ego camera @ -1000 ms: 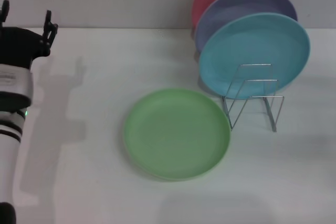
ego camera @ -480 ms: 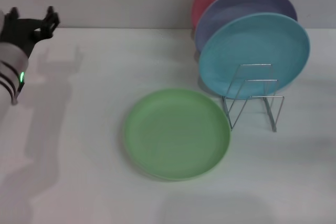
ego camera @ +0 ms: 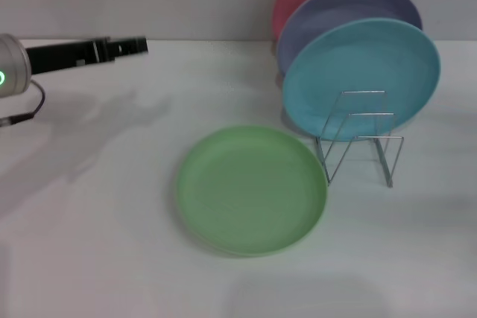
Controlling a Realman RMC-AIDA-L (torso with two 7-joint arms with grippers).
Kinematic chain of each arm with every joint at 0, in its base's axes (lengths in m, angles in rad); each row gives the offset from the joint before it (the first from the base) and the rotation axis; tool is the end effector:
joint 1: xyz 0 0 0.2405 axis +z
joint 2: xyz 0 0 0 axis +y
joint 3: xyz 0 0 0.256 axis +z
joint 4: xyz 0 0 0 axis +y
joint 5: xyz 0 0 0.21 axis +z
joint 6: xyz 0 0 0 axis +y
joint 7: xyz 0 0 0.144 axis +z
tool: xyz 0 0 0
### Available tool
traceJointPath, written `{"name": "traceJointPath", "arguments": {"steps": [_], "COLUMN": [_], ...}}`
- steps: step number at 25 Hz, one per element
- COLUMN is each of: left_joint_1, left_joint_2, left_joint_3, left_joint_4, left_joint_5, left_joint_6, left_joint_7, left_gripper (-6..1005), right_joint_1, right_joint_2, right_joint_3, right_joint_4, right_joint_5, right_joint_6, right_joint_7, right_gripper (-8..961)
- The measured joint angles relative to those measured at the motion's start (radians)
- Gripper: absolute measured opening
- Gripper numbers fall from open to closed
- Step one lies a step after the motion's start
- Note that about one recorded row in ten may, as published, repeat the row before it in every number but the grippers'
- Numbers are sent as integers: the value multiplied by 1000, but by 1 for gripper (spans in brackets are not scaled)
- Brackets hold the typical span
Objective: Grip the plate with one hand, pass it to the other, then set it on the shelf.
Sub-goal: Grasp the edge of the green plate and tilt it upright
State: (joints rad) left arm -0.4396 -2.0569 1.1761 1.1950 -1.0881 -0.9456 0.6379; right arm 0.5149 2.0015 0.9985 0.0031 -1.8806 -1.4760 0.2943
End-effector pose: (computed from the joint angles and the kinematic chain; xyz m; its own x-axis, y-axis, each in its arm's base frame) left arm -0.2158 0.4044 0.0488 0.4887 0.6080 0.6257 0.8715 -0.3726 -0.3187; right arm 0.3574 0.3301 0.1228 0.5924 0.4695 -0.6547 -0.8022 0.2684 -0.5333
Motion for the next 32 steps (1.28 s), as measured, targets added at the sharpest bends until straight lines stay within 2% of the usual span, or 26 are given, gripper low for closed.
{"name": "traceJointPath", "arguments": {"steps": [2,4,5,9,13,16,17,18,25,32], "left_joint_1": [-26,-48,-48,-93,-107,-143,-143,-158,-195,-241], "left_joint_2": [1,-1,-1,-3,-4,-7,-7,-7,-10,-13], "left_joint_3": [-34,-25,-25,29,44,126,126,170,258,301], "left_joint_4": [40,100,100,145,145,139,139,137,123,12], "left_joint_5": [125,274,274,427,449,482,482,494,514,518], "left_joint_6": [-138,-251,-251,-401,-427,-468,-468,-474,-477,-432], "left_joint_7": [-106,-226,-226,-397,-427,-538,-538,-594,-708,-750], "left_gripper": [805,805,804,799,796,794,793,792,787,782], "right_joint_1": [3,8,8,15,22,27,28,30,44,54], "right_joint_2": [-1,-3,-3,-12,-18,-27,-30,-33,-55,-68], "right_joint_3": [0,0,0,-1,-1,0,0,0,0,-3], "right_joint_4": [0,0,0,-1,-2,-3,-3,-3,-8,-10], "right_joint_5": [0,0,0,0,0,0,0,0,0,0], "right_joint_6": [4,5,5,5,5,5,5,5,5,5], "right_joint_7": [0,0,0,0,0,0,0,0,-1,-1], "right_gripper": [730,730,730,730,730,730,730,730,730,729]}}
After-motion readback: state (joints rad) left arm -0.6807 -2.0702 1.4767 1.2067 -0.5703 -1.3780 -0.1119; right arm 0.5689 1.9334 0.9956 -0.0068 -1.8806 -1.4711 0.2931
